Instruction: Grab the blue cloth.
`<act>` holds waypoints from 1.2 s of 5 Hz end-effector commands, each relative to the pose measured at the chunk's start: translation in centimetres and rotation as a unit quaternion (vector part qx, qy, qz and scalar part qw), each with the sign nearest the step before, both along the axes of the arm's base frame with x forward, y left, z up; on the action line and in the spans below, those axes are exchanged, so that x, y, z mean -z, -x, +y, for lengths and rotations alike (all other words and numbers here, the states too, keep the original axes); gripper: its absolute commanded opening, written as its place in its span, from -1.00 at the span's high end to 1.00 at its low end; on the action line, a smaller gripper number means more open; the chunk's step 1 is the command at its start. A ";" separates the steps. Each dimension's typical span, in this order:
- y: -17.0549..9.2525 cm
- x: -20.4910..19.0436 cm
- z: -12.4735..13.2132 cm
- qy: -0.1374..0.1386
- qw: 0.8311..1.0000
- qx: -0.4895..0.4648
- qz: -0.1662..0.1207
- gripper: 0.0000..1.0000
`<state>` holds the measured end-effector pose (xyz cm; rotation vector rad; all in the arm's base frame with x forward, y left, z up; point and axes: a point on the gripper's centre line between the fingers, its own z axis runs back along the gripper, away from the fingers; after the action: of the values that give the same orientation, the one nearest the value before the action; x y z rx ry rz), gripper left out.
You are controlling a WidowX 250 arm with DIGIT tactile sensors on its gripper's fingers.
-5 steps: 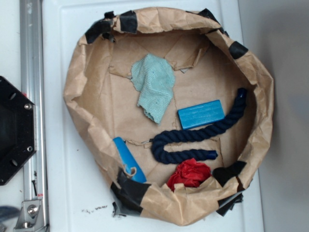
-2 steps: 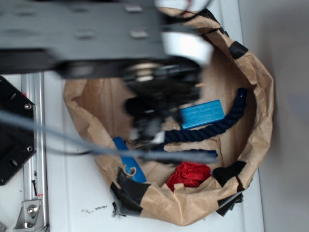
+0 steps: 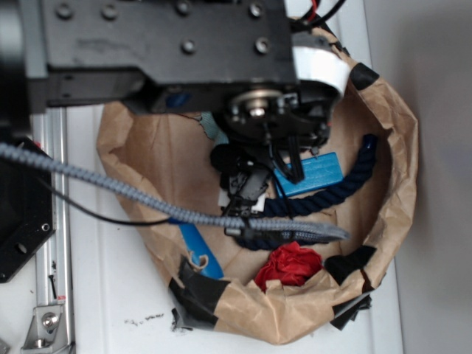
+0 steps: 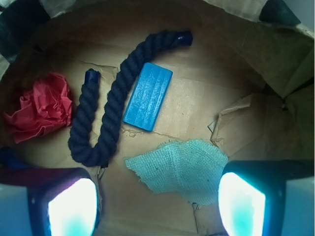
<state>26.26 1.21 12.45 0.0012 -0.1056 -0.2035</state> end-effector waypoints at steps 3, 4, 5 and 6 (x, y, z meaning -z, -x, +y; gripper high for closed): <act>0.2 11.7 0.9 -0.041 0.990 0.138 -0.003 -1.00; -1.2 11.5 1.6 -0.035 0.993 0.116 -0.010 1.00; -2.0 8.6 2.4 -0.050 0.996 0.072 -0.015 1.00; -2.1 3.5 2.8 -0.059 0.997 0.032 -0.035 1.00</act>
<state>27.36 3.61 7.17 0.1078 -0.0951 -0.2765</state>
